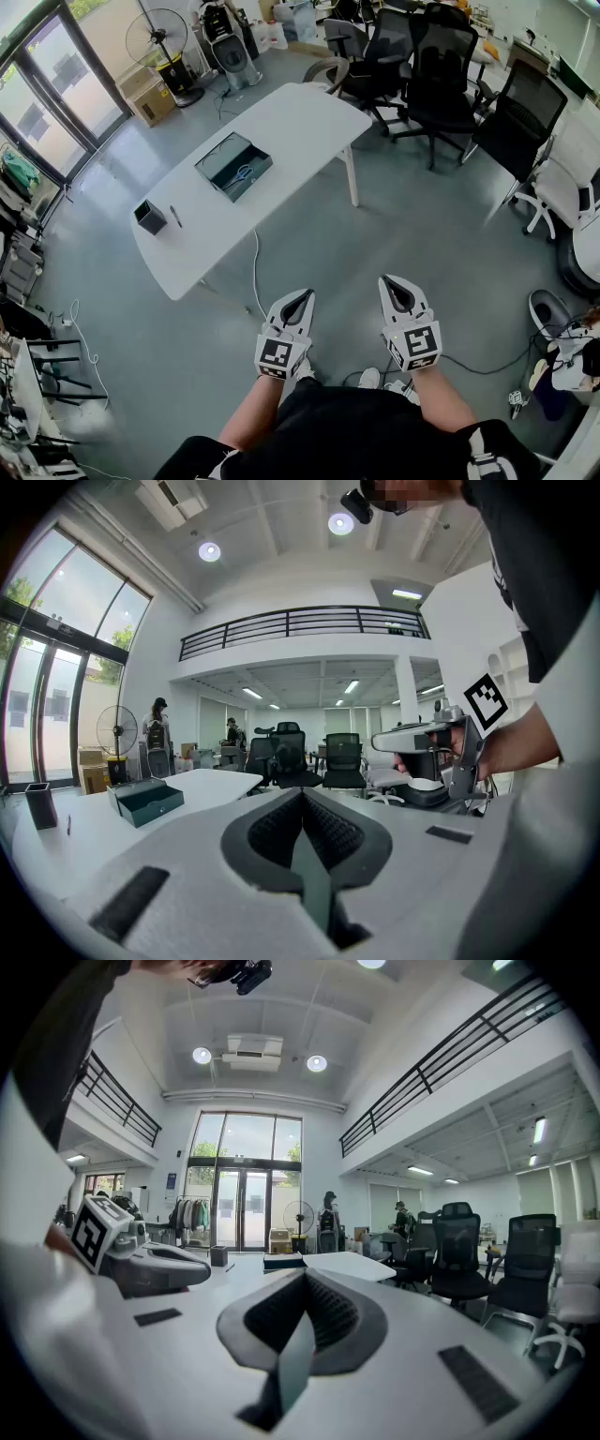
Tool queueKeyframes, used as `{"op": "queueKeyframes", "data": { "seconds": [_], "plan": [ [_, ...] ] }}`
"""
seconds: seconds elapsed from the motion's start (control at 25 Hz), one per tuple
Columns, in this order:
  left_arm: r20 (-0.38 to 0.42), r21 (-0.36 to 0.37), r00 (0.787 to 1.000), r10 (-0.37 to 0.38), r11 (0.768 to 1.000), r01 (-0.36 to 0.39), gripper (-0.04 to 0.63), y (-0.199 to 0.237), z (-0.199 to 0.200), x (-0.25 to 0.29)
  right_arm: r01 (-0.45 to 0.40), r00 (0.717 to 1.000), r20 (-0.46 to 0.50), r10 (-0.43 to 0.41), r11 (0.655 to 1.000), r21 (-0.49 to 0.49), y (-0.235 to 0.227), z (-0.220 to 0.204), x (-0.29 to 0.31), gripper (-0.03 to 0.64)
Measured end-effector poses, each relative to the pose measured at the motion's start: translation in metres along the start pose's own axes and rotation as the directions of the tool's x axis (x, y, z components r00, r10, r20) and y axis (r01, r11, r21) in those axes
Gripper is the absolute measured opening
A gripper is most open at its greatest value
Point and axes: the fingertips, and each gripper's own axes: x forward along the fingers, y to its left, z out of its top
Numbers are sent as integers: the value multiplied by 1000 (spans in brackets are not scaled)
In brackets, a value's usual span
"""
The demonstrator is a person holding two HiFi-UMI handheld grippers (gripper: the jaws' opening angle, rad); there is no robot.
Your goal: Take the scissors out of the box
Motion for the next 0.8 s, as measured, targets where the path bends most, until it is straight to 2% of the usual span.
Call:
{"op": "queueKeyframes", "data": {
  "seconds": [0.2, 0.4, 0.6, 0.8],
  "plan": [
    [-2, 6, 1000, -9, 1000, 9, 9, -11, 6, -3, -17, 1000, -4, 17, 1000, -6, 0, 1, -7, 3],
    [-1, 8, 1000, -12, 1000, 12, 9, -5, 3, -8, -15, 1000, 12, 15, 1000, 7, 8, 4, -3, 4],
    [2, -2, 1000, 9, 1000, -9, 9, 22, 6, -22, -80, 996, 37, 77, 994, 74, 34, 9, 16, 6],
    [19, 3, 1000, 0, 1000, 0, 9, 58, 2, -41, -138, 990, -22, 139, 990, 27, 80, 5, 53, 6]
  ]
}}
